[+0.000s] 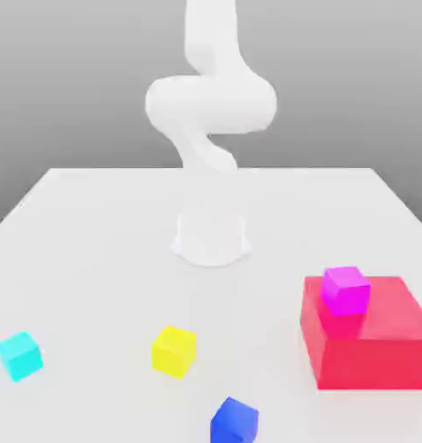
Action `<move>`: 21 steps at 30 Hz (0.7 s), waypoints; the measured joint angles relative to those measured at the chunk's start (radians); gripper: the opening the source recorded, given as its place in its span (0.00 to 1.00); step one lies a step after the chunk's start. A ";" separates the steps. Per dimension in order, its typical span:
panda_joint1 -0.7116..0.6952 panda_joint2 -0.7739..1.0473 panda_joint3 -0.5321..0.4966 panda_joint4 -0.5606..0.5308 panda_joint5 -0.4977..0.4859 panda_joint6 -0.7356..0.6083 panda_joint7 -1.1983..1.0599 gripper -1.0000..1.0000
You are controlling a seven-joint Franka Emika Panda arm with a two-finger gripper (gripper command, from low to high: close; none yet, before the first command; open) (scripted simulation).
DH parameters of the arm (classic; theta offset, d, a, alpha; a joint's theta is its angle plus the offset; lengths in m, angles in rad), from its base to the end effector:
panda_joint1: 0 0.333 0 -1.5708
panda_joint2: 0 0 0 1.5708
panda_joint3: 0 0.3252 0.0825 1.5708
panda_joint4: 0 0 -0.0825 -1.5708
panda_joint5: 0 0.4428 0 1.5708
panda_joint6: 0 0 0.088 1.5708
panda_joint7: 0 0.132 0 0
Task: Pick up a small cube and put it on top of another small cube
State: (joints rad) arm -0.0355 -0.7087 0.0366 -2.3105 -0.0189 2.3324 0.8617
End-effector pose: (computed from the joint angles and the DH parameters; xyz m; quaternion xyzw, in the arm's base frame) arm 0.4499 0.0037 0.6625 -0.8503 0.3861 -0.3332 0.1298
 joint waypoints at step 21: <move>-0.130 0.765 0.151 -0.090 -0.181 0.277 0.538 0.50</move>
State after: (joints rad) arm -0.1657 0.0566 0.1872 -2.4006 -0.1995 2.6097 1.4000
